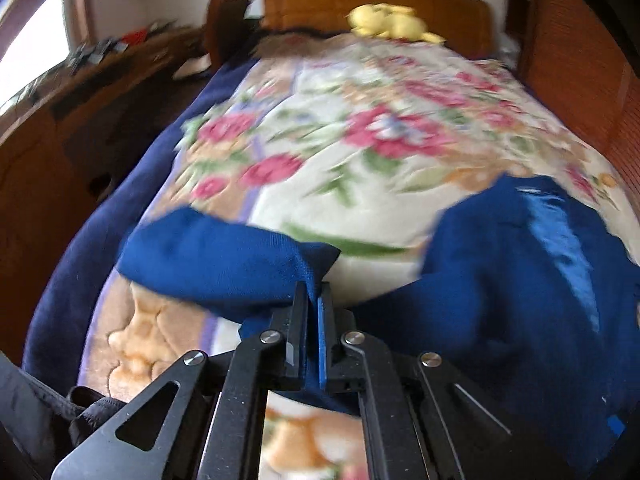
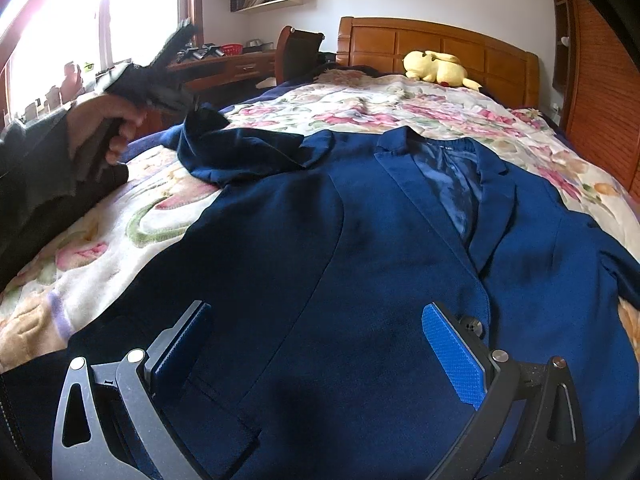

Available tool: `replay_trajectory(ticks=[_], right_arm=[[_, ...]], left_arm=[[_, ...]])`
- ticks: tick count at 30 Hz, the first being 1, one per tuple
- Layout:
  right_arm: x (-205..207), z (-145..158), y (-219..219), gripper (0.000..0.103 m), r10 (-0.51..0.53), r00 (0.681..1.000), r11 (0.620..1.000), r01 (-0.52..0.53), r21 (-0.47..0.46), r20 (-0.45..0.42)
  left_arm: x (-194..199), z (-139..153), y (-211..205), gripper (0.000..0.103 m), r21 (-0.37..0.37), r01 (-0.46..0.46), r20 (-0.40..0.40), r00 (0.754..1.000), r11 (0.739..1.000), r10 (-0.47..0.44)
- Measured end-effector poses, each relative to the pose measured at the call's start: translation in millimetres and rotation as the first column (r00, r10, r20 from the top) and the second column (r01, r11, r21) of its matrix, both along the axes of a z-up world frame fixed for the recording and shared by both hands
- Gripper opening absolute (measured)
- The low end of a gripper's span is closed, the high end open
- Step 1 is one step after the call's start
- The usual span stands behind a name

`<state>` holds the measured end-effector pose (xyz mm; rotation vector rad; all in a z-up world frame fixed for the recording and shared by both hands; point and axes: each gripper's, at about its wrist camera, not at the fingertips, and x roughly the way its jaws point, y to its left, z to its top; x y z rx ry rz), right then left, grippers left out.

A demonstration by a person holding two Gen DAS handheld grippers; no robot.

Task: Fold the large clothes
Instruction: 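Lift the held sleeve with the left gripper and fold it across the jacket body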

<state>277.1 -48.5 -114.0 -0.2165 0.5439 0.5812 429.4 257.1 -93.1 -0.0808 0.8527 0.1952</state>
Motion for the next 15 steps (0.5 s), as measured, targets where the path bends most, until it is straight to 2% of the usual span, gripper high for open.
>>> replay_trajectory(ticks=[5,9,12,14,15], right_arm=[[0.2,-0.5,-1.2,0.103,0.0,1.0,1.0,0.0,0.003,0.0],[0.9,-1.3,-1.4,0.103,0.002,1.0,1.0,-0.002,0.0,0.003],[1.6,-2.2,-0.8,0.103,0.003,1.0,1.0,-0.003,-0.002,0.005],[1.7,-2.3,-0.8,0.103,0.003,1.0,1.0,-0.003,-0.002,0.005],[1.9,-2.4,-0.5,0.103,0.003,1.0,1.0,-0.003,-0.002,0.005]], left_arm=[[-29.4,43.2,-76.8,0.004,0.051,0.162,0.042,0.986,0.985,-0.164],[-46.6,59.1,-115.9,0.004,0.088,0.234,0.026,0.971,0.968,-0.237],[-57.4,62.3,-123.8,0.017,0.076,0.268,0.025,0.962,0.96,-0.27],[-64.1,65.0,-126.5,0.03,0.079,0.277,0.042,0.959,0.958,-0.281],[-68.7,66.4,-125.3,0.032,0.075,0.284,0.052,0.956,0.956,-0.288]])
